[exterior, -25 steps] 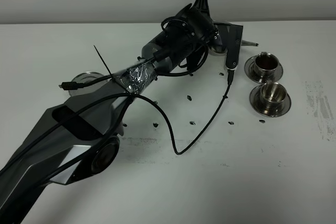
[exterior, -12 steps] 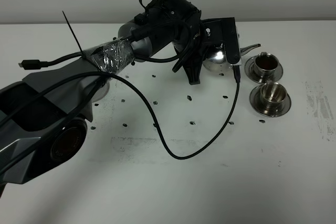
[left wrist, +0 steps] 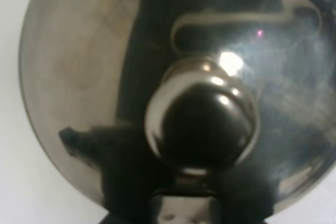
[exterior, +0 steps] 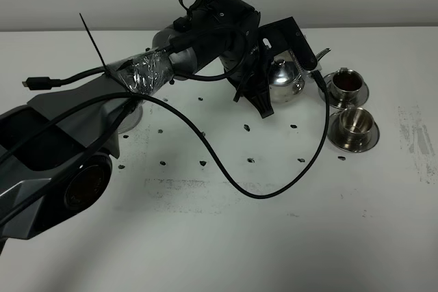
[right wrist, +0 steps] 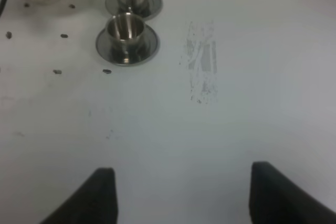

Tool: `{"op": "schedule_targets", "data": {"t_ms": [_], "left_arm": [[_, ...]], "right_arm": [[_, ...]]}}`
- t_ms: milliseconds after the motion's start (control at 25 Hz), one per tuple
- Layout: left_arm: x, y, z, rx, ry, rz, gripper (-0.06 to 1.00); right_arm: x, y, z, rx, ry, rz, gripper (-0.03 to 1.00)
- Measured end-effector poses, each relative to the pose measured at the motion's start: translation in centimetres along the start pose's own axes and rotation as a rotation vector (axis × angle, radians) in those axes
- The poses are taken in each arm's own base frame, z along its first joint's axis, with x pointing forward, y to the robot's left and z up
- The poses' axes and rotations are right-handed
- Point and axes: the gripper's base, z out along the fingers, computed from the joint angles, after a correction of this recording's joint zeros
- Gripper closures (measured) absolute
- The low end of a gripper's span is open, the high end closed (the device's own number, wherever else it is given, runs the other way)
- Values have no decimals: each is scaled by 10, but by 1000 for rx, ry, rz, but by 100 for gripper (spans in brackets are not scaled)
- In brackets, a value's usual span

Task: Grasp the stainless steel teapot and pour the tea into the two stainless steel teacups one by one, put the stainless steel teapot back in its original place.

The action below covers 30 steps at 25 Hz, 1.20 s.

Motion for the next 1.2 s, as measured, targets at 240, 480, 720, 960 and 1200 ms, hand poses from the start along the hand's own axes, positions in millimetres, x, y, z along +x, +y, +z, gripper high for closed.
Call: {"op": "schedule_targets", "data": {"t_ms": [240,480,720,960,1200], "left_arm": [[6,-2,0,39,53,-46,77],[17,-1,5,97,112,-87,77],[23,-3,18,127,149,-99,77],[24,-3,21,130,152,-101,77],[22,0,10,119,135,-84,77]], "right_arm": [[0,0,0,1,0,0,44],[0,0,0,4,0,-2,44],[0,0,0,5,1,-3,44],[0,-1,0,8,1,-3,44],[0,-1,0,8,1,-1,44]]}}
